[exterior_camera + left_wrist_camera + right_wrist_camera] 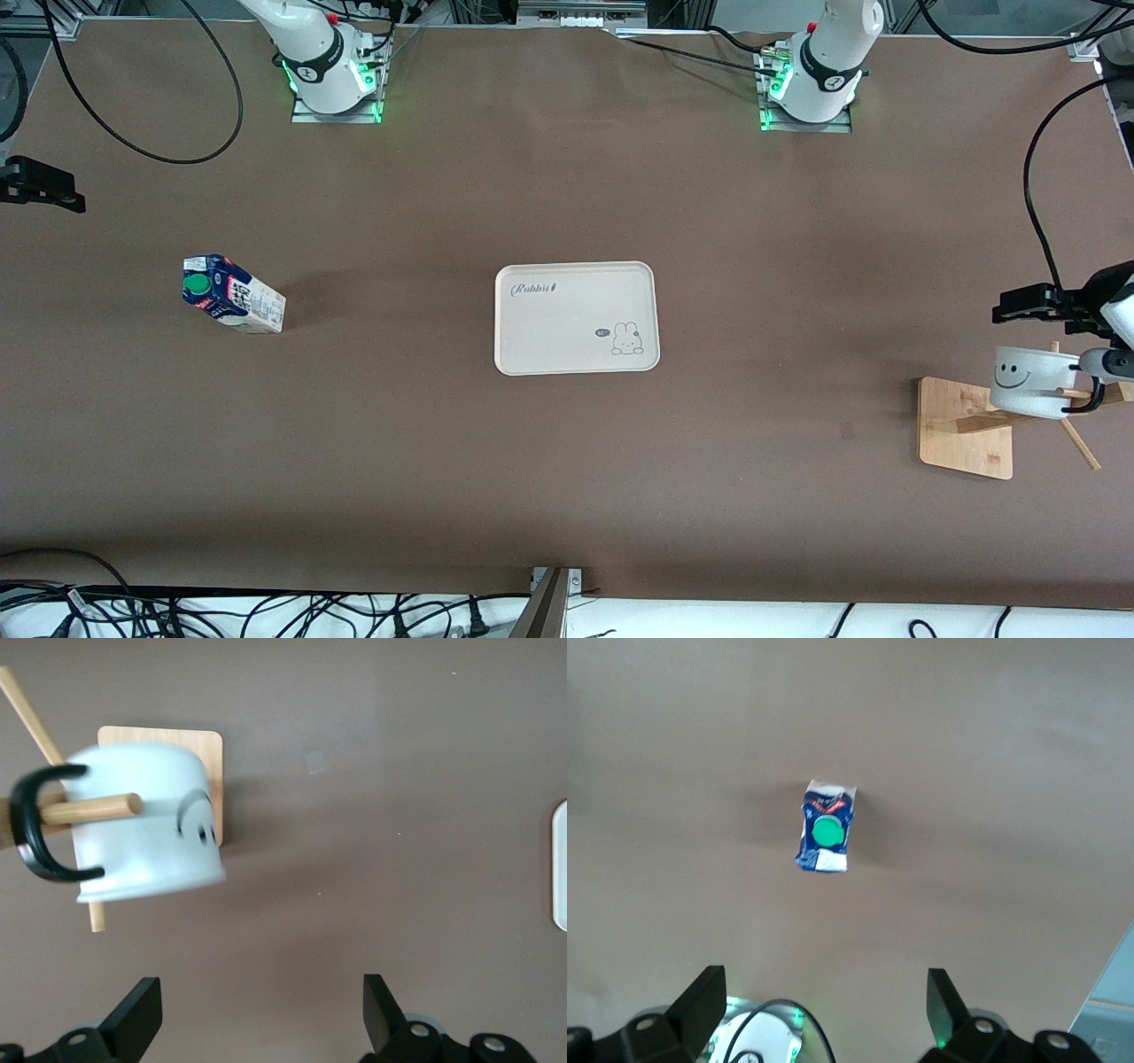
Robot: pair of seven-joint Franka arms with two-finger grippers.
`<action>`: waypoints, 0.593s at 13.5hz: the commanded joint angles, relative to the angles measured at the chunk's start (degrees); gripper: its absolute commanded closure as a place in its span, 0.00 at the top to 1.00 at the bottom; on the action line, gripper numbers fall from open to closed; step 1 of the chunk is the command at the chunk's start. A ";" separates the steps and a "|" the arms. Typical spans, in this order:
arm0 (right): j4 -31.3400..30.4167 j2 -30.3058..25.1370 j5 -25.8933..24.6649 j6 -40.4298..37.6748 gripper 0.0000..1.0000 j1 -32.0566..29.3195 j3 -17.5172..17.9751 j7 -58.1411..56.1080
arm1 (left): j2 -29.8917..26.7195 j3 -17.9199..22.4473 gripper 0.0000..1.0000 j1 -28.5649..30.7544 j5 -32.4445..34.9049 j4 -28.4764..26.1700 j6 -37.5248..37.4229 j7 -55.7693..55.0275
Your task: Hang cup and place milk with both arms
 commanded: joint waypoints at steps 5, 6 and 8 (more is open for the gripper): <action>1.34 0.70 0.72 -0.72 1.00 -0.48 0.01 -0.76 | -2.40 -4.94 1.00 0.00 1.33 0.06 -1.77 -4.34; 1.34 0.70 0.72 -0.72 1.00 -0.48 0.01 -0.85 | -2.58 -5.20 1.00 0.00 1.33 0.06 -1.77 -4.34; 1.42 0.70 0.90 -0.02 1.00 -0.48 -0.08 -0.76 | -5.81 -4.34 1.00 -2.70 1.07 -3.34 -0.81 -4.95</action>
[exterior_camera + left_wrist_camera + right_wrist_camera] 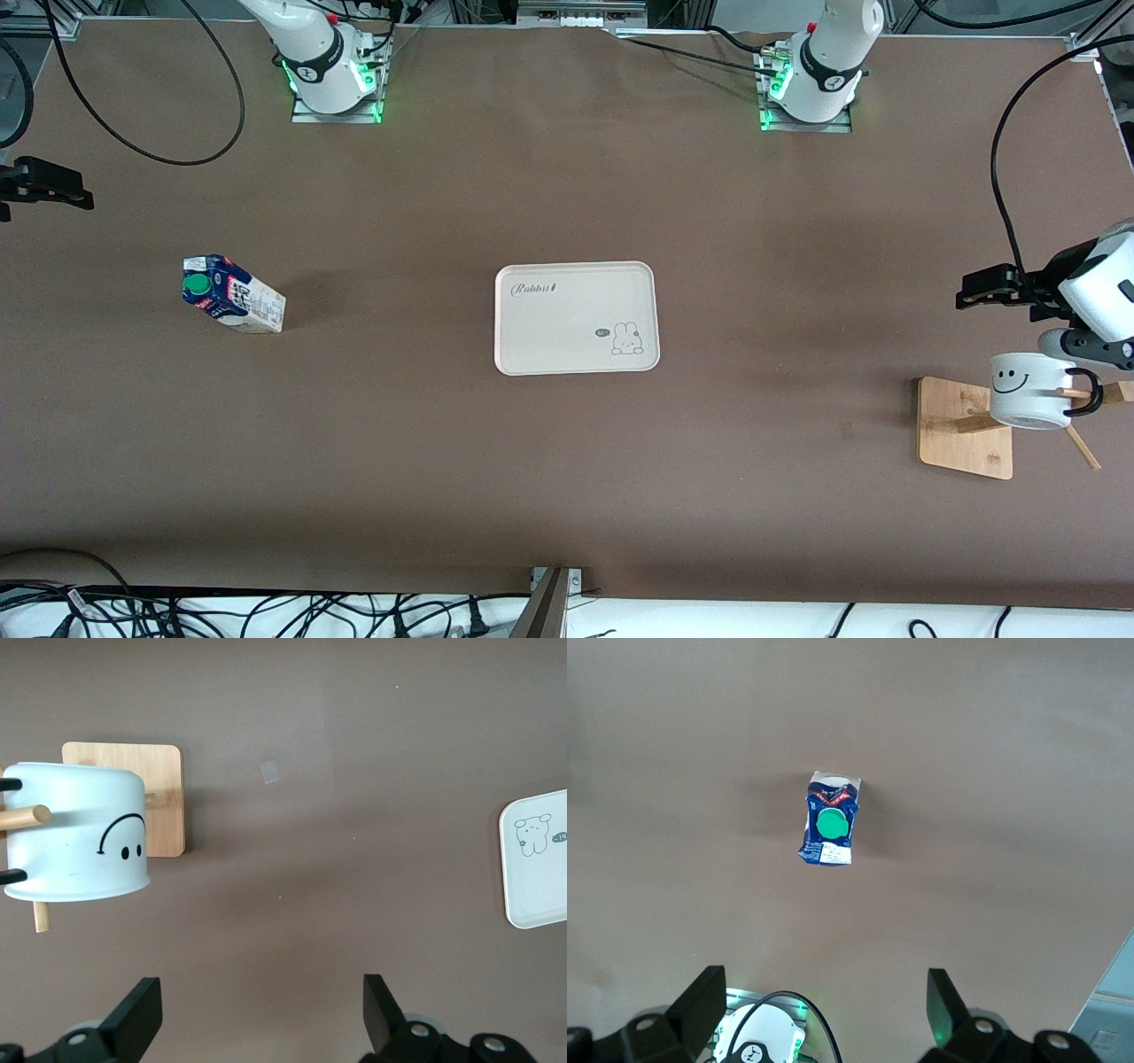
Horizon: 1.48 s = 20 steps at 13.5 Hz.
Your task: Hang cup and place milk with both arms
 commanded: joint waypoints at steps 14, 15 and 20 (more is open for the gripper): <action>-15.19 -10.70 0.78 14.75 1.00 1.57 -1.27 -0.30 | -24.14 15.06 1.00 -14.89 -2.80 -28.17 13.73 -9.00; -16.95 -11.84 0.87 15.98 1.00 1.57 -1.44 -0.22 | -23.97 14.97 1.00 -14.89 -2.80 -28.08 13.73 -9.00; -15.47 -10.71 0.96 15.11 1.00 0.96 -2.32 -0.57 | -21.95 14.88 1.00 -14.81 -2.72 -24.58 11.71 -8.56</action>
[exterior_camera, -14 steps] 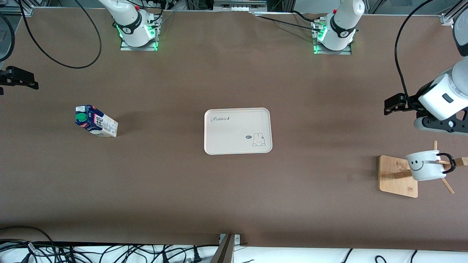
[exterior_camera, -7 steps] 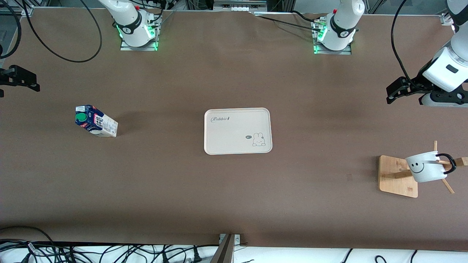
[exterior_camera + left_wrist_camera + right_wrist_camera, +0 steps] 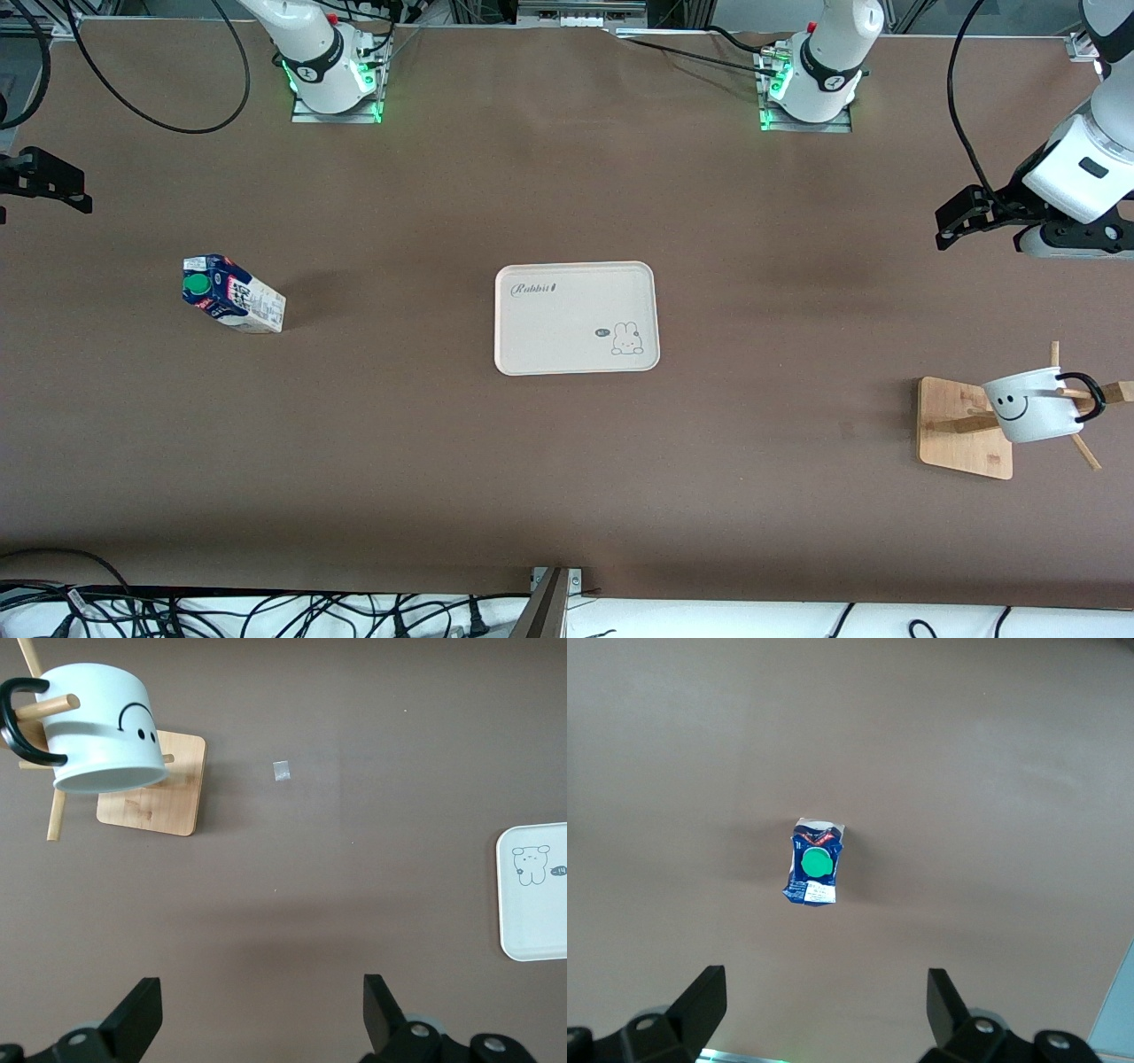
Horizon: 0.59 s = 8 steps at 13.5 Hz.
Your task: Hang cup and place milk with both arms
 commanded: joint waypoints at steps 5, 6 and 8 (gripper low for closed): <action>-0.70 -0.95 0.85 -0.90 1.00 0.28 -0.36 0.31 | 1.87 0.50 1.00 -0.31 -0.15 3.53 -2.68 0.12; -0.52 -0.95 0.84 -0.99 1.00 0.28 -0.28 0.57 | 1.87 0.59 1.00 -0.22 -0.15 3.53 -2.77 0.11; -0.52 -0.95 0.67 -0.73 1.00 0.54 -0.01 1.44 | 1.87 0.59 1.00 -0.30 -0.15 3.53 -2.77 0.20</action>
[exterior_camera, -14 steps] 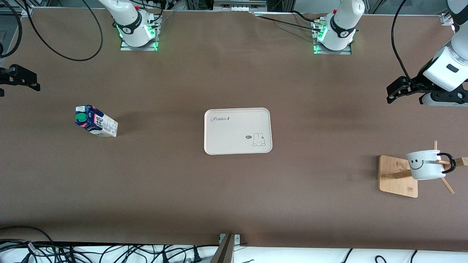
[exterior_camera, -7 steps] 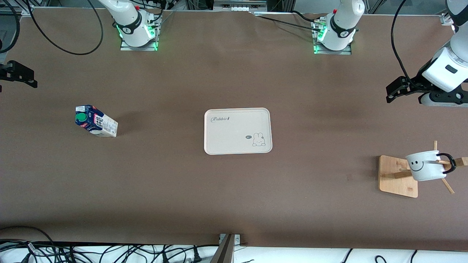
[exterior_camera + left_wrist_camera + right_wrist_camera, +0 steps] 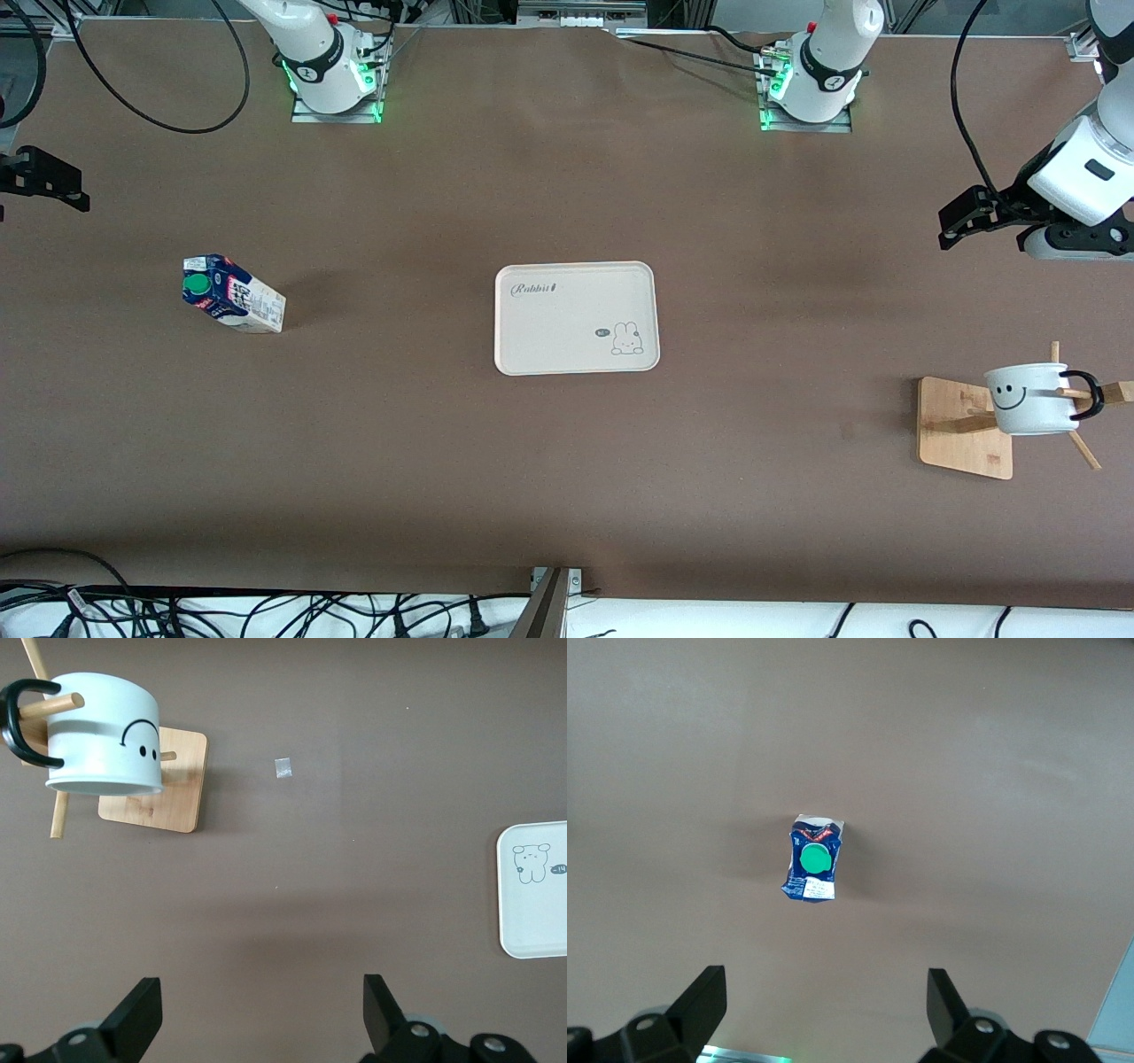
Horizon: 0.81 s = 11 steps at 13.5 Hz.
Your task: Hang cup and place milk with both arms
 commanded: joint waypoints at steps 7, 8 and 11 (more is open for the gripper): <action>-0.26 0.11 -0.13 0.48 1.00 0.12 -0.97 6.32 | 1.02 0.33 1.00 -0.43 -0.15 2.11 -1.52 0.29; 0.61 0.63 -0.13 0.49 1.00 0.30 -0.88 6.32 | 1.02 0.24 1.00 -0.43 -0.15 2.11 -1.52 0.29; 1.94 1.43 -0.04 0.40 1.00 0.12 -0.88 6.05 | 1.02 0.24 1.00 -0.43 -0.15 2.19 -1.52 0.29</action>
